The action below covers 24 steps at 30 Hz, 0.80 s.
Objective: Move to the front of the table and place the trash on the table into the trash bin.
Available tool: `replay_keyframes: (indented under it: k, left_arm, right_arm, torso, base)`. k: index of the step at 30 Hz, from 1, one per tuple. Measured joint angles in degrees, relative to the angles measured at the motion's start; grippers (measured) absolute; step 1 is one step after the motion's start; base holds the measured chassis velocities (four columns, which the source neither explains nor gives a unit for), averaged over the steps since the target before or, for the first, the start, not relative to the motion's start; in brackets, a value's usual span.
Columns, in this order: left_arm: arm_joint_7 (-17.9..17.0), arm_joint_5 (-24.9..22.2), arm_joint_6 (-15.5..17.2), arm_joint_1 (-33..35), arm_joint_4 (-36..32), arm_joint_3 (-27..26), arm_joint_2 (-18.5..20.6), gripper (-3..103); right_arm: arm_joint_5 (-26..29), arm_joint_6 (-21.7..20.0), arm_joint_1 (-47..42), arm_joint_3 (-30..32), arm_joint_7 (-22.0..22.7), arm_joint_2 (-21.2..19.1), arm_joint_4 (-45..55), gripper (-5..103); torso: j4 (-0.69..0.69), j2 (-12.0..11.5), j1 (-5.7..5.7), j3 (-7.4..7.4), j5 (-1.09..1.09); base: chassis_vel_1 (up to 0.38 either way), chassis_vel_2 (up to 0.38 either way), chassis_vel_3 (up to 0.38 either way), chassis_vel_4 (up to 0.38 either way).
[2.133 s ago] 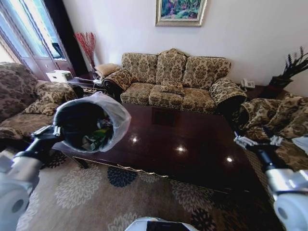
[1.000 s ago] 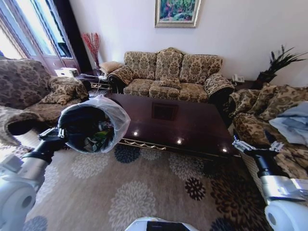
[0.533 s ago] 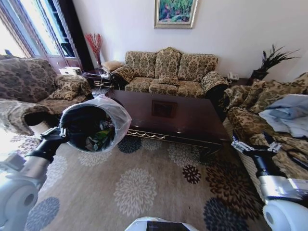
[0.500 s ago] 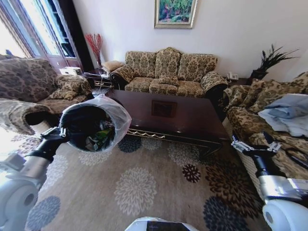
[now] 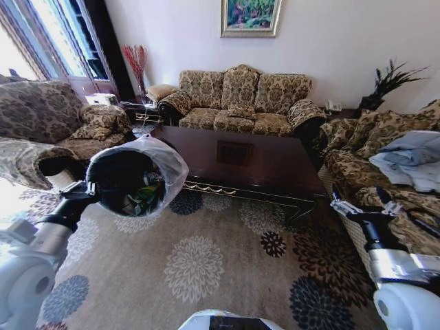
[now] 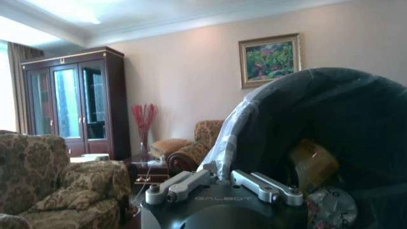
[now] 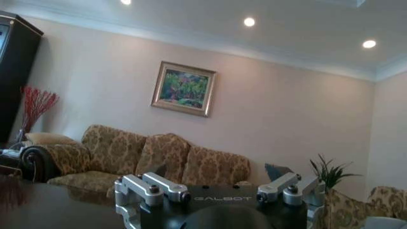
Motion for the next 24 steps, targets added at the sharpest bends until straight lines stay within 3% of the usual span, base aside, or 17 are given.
replay_keyframes:
  k: [16,24]
  left_arm:
    - [-0.56,1.21,1.19,0.99,-2.06,0.09,-1.34,0]
    - [-1.4,4.62,2.18,1.69,-2.24,3.57,-3.69,0]
  right_arm:
    - [-1.26,0.29,-0.06,-0.24,0.08,0.39,-0.76,100]
    - [-1.54,1.88,0.91,-0.83,0.07,-1.28,-3.51,100]
  torso:
    - [0.0,0.0,0.01,0.0,0.0]
    - [0.0,0.0,0.02,0.01,0.01]
  base:
    - [0.0,0.0,0.0,0.0]
    - [0.032,0.023,-0.037,-0.043]
